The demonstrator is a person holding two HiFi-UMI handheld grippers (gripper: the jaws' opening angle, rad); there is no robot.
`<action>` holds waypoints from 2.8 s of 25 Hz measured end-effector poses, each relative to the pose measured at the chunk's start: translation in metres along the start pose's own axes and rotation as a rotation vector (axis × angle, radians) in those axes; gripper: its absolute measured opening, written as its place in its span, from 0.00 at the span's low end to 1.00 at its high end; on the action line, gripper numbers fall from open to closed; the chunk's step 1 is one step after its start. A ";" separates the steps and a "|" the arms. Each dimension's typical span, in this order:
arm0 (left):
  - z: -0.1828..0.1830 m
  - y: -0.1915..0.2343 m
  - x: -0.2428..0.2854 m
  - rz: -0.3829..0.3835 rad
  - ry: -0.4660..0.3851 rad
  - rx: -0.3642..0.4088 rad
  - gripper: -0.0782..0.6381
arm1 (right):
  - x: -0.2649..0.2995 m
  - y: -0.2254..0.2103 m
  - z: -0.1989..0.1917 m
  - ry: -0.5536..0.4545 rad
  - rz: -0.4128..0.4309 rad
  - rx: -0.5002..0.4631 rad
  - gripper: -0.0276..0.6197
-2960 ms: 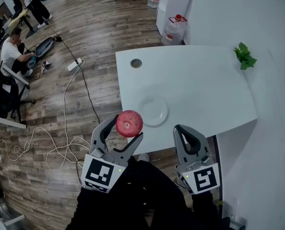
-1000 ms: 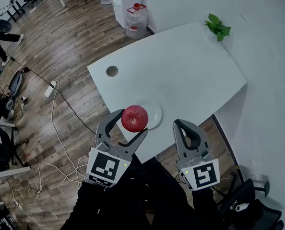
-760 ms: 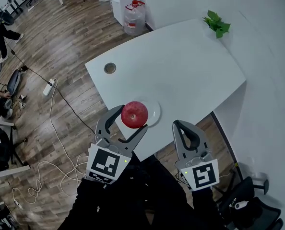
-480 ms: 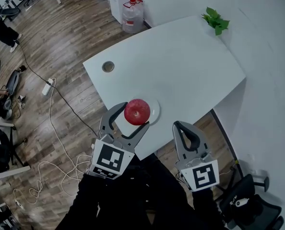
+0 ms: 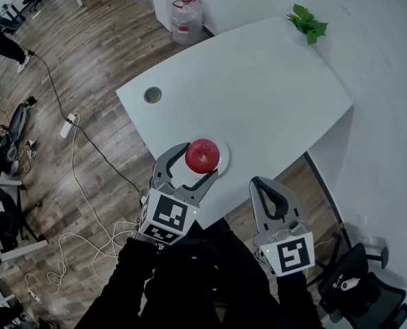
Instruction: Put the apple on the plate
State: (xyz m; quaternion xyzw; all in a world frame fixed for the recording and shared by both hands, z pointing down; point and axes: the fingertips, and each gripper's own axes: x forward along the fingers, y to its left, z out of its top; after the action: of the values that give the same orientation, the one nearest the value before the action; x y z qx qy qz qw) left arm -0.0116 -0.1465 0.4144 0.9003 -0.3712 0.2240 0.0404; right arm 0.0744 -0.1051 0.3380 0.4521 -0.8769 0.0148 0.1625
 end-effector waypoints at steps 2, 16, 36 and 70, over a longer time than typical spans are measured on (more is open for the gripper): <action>-0.005 -0.002 0.007 -0.010 0.012 0.005 0.59 | -0.002 -0.005 -0.001 0.002 -0.025 0.013 0.11; -0.059 -0.013 0.051 -0.058 0.120 0.007 0.59 | -0.013 -0.005 -0.032 0.076 -0.057 0.063 0.11; -0.122 -0.014 0.104 -0.106 0.241 0.029 0.59 | -0.023 -0.005 -0.059 0.147 -0.065 0.092 0.11; -0.130 -0.015 0.107 -0.141 0.186 -0.055 0.60 | -0.024 0.017 -0.065 0.180 -0.031 0.089 0.11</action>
State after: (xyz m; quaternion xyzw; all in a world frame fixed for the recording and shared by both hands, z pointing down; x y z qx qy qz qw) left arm 0.0173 -0.1747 0.5784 0.8980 -0.3075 0.2929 0.1151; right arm 0.0915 -0.0650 0.3939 0.4693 -0.8501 0.0920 0.2204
